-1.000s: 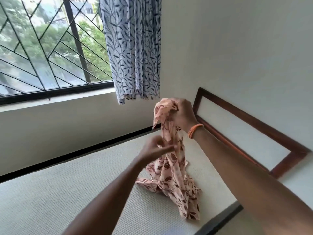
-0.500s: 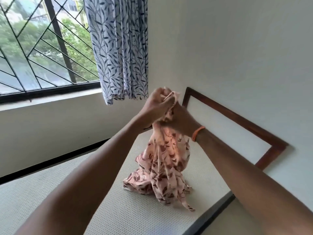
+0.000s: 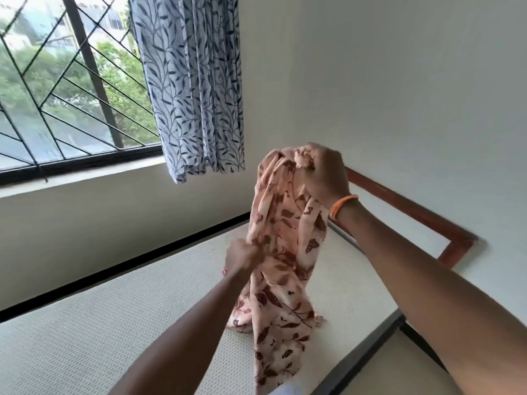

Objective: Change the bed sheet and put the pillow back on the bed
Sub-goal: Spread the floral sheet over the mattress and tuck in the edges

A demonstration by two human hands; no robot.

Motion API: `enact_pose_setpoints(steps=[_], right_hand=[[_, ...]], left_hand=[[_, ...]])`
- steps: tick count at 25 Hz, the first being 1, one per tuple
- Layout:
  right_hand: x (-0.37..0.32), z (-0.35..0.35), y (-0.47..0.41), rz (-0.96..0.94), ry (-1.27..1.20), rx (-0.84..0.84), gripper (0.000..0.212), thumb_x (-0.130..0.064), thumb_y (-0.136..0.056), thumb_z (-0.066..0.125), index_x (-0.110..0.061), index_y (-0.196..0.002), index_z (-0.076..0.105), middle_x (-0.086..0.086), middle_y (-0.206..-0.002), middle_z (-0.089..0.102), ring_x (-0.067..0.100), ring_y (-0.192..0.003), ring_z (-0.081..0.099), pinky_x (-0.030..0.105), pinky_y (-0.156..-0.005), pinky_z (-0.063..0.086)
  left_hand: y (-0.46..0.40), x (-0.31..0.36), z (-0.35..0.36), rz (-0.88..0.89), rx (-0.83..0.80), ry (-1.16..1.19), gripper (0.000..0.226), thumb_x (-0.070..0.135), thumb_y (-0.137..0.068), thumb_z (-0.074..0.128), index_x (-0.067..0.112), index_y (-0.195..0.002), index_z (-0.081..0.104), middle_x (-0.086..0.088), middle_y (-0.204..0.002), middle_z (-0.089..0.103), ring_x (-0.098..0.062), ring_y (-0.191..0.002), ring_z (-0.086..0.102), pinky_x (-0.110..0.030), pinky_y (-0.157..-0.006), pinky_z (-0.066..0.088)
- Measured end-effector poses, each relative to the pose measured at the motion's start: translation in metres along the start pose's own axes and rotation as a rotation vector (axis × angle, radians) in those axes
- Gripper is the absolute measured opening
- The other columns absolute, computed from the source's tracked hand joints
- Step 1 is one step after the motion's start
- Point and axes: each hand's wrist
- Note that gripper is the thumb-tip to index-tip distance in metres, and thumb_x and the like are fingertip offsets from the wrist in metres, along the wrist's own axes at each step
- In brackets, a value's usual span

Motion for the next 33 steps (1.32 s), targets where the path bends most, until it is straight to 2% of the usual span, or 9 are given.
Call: enact_pose_setpoints(steps=[3, 6, 8, 11, 15, 18, 27, 30, 33], right_hand=[[0.02, -0.021, -0.009, 0.176, 0.047, 0.107, 0.021, -0.021, -0.086, 0.06, -0.018, -0.066, 0.052, 0.014, -0.071, 0.067, 0.031, -0.065, 0.06, 0.026, -0.057, 0.032], [0.038, -0.027, -0.001, 0.211, 0.067, -0.044, 0.037, -0.037, -0.078, 0.075, -0.016, -0.065, 0.048, 0.007, -0.067, 0.059, 0.024, -0.063, 0.054, 0.025, -0.059, 0.032], [0.027, -0.011, 0.016, 0.109, 0.0, -0.302, 0.054, -0.05, -0.061, 0.085, -0.012, -0.089, 0.058, 0.005, -0.086, 0.063, 0.019, -0.077, 0.059, 0.028, -0.065, 0.046], [0.0, 0.015, 0.03, 0.077, -0.227, -0.612, 0.094, -0.033, -0.057, 0.092, -0.02, -0.129, 0.034, 0.005, -0.12, 0.061, 0.019, -0.102, 0.064, 0.033, -0.087, 0.055], [0.008, 0.002, 0.01, -0.03, -0.191, -0.583, 0.048, -0.032, -0.063, 0.09, -0.023, -0.098, 0.06, -0.009, -0.089, 0.067, 0.011, -0.084, 0.066, 0.024, -0.07, 0.05], [0.005, -0.005, 0.007, -0.22, 0.045, -0.416, 0.02, -0.033, -0.078, 0.078, -0.021, -0.081, 0.062, -0.006, -0.069, 0.063, 0.016, -0.065, 0.063, 0.026, -0.056, 0.046], [0.052, -0.032, 0.006, 0.051, 0.233, 0.013, 0.005, -0.014, -0.083, 0.063, -0.012, -0.083, 0.059, 0.011, -0.074, 0.068, 0.034, -0.071, 0.064, 0.033, -0.056, 0.048], [0.063, -0.029, 0.025, 0.116, 0.17, -0.144, 0.046, -0.059, -0.073, 0.074, -0.018, -0.082, 0.057, 0.001, -0.073, 0.067, 0.023, -0.068, 0.065, 0.032, -0.057, 0.051], [0.035, -0.01, 0.038, 0.12, 0.187, -0.549, 0.108, -0.077, -0.048, 0.075, -0.022, -0.136, 0.045, 0.005, -0.108, 0.071, 0.025, -0.092, 0.069, 0.029, -0.075, 0.052]], left_hand=[[-0.007, -0.041, -0.014, -0.194, 0.056, 0.104, 0.033, 0.028, -0.079, 0.05, 0.001, -0.076, 0.068, -0.023, -0.092, 0.071, -0.037, -0.081, 0.066, -0.043, -0.075, 0.058], [-0.003, 0.008, -0.039, -0.04, 0.109, 0.489, 0.024, 0.016, -0.07, 0.051, 0.016, -0.068, 0.076, -0.007, -0.079, 0.071, -0.029, -0.08, 0.064, -0.039, -0.072, 0.052], [0.014, 0.063, -0.05, 0.182, -0.097, 0.632, 0.022, 0.008, -0.067, 0.053, 0.015, -0.051, 0.064, 0.002, -0.059, 0.062, -0.017, -0.06, 0.056, -0.03, -0.057, 0.043], [0.022, 0.121, -0.053, 0.428, -0.359, 0.544, 0.027, 0.012, -0.092, 0.049, 0.015, -0.076, 0.07, -0.006, -0.076, 0.068, -0.019, -0.071, 0.063, -0.033, -0.068, 0.052], [0.011, 0.112, -0.069, 0.682, -0.259, 0.273, 0.016, 0.025, -0.089, 0.061, 0.009, -0.089, 0.062, 0.001, -0.076, 0.061, -0.012, -0.062, 0.054, -0.029, -0.056, 0.045], [0.001, 0.079, -0.058, 0.794, -0.123, -0.205, 0.046, 0.044, -0.078, 0.075, 0.018, -0.109, 0.054, 0.007, -0.091, 0.066, -0.012, -0.074, 0.065, -0.028, -0.063, 0.055], [-0.06, -0.038, -0.075, 0.027, 0.062, -0.708, 0.029, 0.039, -0.084, 0.058, 0.015, -0.098, 0.067, -0.012, -0.105, 0.07, -0.033, -0.103, 0.065, -0.038, -0.084, 0.047], [-0.06, -0.006, -0.087, 0.182, 0.118, -0.292, 0.033, 0.03, -0.086, 0.059, 0.0, -0.09, 0.071, -0.022, -0.088, 0.071, -0.032, -0.089, 0.069, -0.032, -0.068, 0.046], [-0.021, 0.07, -0.076, 0.548, -0.025, 0.061, 0.02, 0.012, -0.076, 0.066, 0.01, -0.093, 0.077, -0.007, -0.087, 0.075, -0.018, -0.081, 0.068, -0.032, -0.071, 0.054]])
Point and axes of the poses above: each hand's wrist, its own y-axis away from the middle knuckle, its own z-axis out of the palm, x = y × z
